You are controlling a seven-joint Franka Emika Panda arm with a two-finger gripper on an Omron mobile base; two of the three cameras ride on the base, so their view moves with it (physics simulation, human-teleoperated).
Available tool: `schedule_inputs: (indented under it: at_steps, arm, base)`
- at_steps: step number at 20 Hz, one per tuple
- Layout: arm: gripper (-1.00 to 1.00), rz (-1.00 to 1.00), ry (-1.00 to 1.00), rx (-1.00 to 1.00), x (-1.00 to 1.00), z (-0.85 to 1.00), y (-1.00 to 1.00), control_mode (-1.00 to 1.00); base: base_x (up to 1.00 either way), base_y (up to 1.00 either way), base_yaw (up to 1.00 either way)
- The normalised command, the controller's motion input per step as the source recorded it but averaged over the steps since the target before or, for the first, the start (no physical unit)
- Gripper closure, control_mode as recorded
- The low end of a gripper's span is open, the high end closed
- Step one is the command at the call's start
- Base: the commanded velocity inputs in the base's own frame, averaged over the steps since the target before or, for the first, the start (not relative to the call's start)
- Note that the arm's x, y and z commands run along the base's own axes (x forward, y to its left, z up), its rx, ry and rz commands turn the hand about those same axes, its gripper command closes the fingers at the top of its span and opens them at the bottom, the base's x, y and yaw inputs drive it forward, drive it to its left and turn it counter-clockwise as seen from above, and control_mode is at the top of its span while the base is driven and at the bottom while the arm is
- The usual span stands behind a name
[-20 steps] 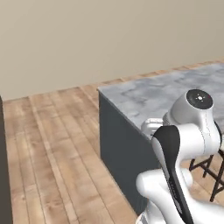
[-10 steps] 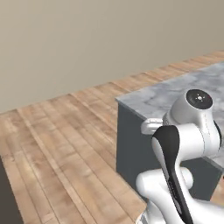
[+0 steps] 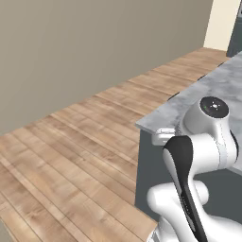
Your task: Open the fridge, grab two sodas, and place both sodas inside the bowl with ice on the dining counter.
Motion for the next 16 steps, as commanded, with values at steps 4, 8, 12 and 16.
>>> schedule_inputs:
  at_steps: [4, 8, 12, 16]
  arm:
    - [-1.00, 0.00, 0.00, 0.00, 0.00, 0.00, 0.00, 1.00]
    - [-1.00, 0.00, 0.00, 0.00, 0.00, 0.00, 0.00, 1.00]
    - [-1.00, 0.00, 0.00, 0.00, 0.00, 0.00, 0.00, 1.00]
    - [-1.00, 0.00, 0.00, 0.00, 0.00, 0.00, 0.00, 1.00]
  base:
    - [0.99, 0.72, -0.46]
    - [1.00, 0.75, -0.44]
    - [0.93, 0.95, -0.36]
    - [0.90, 1.00, -0.32]
